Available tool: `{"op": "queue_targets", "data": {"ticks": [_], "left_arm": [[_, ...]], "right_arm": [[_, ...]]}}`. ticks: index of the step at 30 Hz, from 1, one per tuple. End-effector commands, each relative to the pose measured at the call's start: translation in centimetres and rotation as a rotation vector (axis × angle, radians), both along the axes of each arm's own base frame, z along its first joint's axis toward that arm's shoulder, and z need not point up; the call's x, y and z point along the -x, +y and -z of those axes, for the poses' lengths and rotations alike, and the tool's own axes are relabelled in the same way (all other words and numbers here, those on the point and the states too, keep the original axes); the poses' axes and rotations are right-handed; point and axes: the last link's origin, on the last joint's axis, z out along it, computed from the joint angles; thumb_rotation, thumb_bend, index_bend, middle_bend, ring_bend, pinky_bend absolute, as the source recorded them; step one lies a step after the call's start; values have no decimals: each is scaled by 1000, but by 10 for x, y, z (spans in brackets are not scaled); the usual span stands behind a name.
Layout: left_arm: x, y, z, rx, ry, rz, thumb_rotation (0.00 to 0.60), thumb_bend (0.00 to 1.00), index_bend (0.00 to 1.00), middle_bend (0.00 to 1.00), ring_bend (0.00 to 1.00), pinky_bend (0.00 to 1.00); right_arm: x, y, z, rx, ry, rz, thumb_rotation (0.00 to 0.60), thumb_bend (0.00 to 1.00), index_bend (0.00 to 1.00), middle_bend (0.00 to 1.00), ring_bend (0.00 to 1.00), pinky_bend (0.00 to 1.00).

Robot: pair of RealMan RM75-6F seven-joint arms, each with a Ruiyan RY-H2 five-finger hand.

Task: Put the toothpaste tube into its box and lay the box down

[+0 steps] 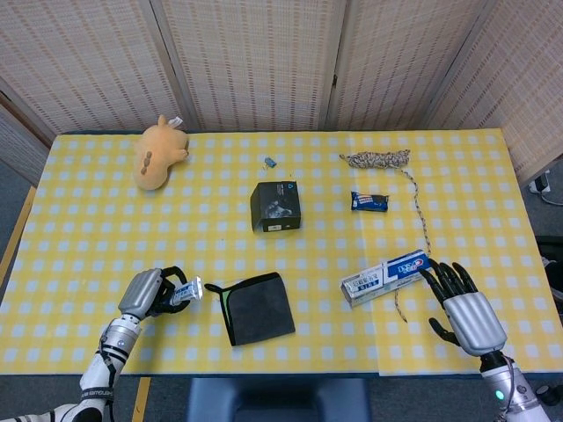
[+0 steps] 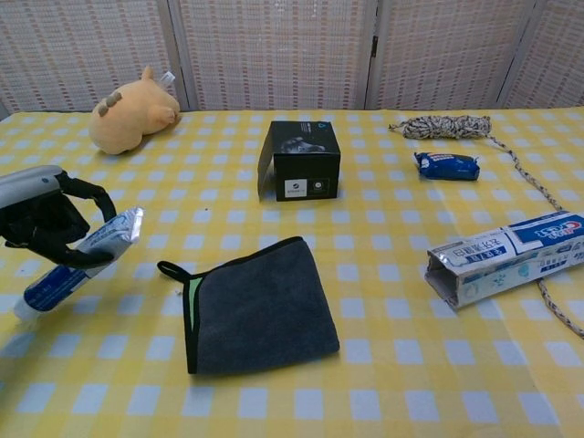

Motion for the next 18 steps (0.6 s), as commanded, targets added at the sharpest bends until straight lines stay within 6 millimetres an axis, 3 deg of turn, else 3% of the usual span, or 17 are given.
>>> {"op": "queue_targets", "data": {"ticks": [1,9,18], "left_arm": [[-1,-1,-13,-28,-43,12,600,553,989,1000,1000,1000],[-3,-3,-21,-52,-81,23,600,552,989,1000,1000,1000],[-4,-6,-24,-58,-82,45,600,552,989,1000,1000,1000]], "right_arm": [[-1,-13,4,-21,28,-2,600,335,0,0,0,0],[-8,-40,16,-81,114,-44,600,334,0,0,4,0],[0,-71,31,-139,188,-8,600,334,24,47,42,0]]}}
